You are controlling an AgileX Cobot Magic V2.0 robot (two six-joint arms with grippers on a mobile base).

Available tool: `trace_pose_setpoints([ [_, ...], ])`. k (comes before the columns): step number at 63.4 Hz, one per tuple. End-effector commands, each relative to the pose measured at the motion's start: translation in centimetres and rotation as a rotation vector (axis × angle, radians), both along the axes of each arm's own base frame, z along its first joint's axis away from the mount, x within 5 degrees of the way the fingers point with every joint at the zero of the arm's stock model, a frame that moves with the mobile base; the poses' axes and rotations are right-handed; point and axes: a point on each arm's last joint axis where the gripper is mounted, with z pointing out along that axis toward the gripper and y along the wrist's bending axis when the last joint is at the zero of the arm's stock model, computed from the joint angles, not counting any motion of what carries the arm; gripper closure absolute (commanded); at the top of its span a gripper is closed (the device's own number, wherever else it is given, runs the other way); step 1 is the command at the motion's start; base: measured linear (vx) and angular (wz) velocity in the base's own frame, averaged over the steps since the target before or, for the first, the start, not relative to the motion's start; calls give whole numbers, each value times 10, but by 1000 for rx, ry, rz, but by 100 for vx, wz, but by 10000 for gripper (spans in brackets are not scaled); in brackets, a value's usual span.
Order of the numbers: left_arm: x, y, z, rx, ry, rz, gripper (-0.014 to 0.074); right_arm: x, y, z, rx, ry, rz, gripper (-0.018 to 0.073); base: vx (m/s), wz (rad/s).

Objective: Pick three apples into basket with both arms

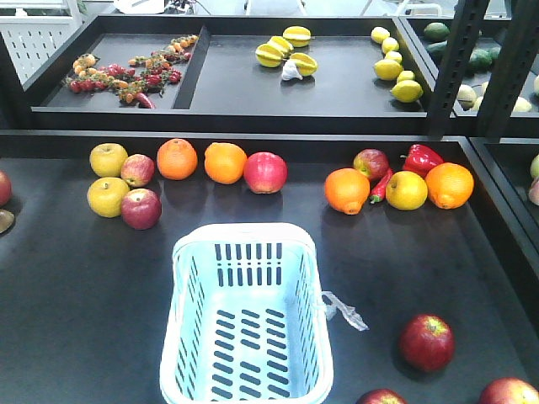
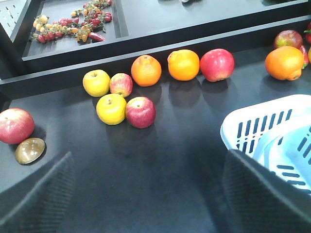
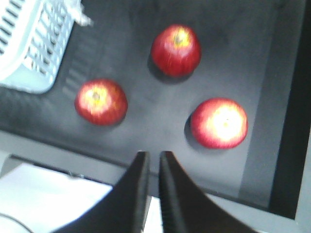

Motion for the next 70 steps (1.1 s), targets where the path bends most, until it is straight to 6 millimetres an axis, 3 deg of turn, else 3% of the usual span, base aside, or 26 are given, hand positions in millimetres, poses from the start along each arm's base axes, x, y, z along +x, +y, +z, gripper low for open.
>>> trace_pose_setpoints([
  [1,1,-1,12,-22,-78,-8,4,4,1,9,-3,-48,13,337,0,0],
  [12,1,-1,12,-22,-78,-8,4,5,1,9,-3,-62,13,63,0,0],
  [22,1,-1,12,-22,-78,-8,4,5,2,10,-10,-69,59,-99,0,0],
  [39,1,-1,12,-22,-78,-8,4,30,21,-4,-10,26,251,-88,0,0],
  [59,1,-1,12,-22,-78,-8,4,76,58,-42,-30,153,357,-62,0,0],
  [70,1,-1,12,-22,-78,-8,4,90,83,-65,-37,195,404,-53,0,0],
])
